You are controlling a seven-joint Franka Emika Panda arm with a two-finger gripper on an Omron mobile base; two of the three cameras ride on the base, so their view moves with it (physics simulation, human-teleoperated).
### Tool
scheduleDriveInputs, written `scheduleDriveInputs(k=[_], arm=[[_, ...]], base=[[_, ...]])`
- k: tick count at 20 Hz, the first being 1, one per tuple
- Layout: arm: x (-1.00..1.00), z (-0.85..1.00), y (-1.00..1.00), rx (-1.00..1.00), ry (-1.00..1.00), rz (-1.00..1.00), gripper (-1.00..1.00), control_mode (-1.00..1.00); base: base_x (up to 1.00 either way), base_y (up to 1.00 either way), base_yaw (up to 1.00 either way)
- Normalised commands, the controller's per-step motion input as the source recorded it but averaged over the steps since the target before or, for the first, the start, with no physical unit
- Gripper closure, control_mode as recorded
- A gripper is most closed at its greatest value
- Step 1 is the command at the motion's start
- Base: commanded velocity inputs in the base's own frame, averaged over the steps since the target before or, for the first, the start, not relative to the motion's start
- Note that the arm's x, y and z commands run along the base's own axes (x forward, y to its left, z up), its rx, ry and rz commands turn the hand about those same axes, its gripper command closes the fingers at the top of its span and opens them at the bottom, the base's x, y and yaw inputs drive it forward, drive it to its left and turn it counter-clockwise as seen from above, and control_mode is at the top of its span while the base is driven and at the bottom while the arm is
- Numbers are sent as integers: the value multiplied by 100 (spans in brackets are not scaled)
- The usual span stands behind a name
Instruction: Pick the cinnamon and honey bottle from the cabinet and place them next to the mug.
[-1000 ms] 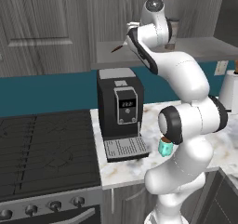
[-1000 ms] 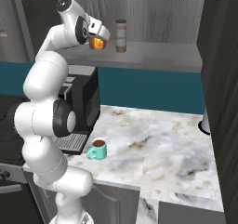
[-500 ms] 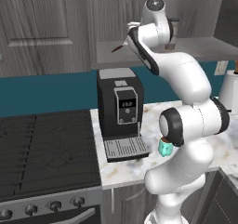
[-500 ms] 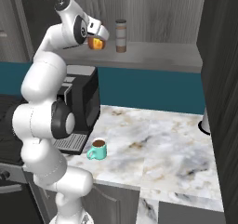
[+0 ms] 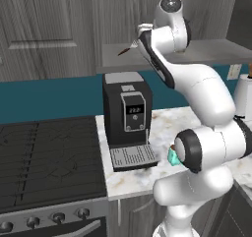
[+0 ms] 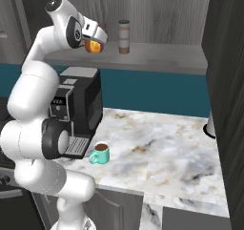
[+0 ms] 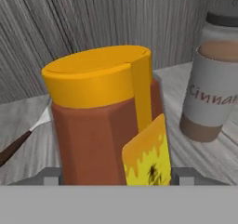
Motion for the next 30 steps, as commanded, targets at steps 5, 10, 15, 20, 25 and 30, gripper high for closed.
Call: scheduleDriveInputs(k=[5, 10, 15, 20, 25, 30], arm=[[-96, 0, 0, 0, -13, 6, 100, -100], [-100, 0, 0, 0, -11, 14, 100, -100], [-100, 2, -14, 0, -12, 25, 100, -100], [-100, 2, -26, 0, -3, 35, 100, -100], [-97, 0, -25, -1, 0, 47, 100, -100], [-97, 0, -33, -7, 0, 53, 100, -100]], base=[[0, 0, 0], [0, 0, 0], [0, 0, 0], [0, 0, 0], [0, 0, 0], [0, 0, 0]])
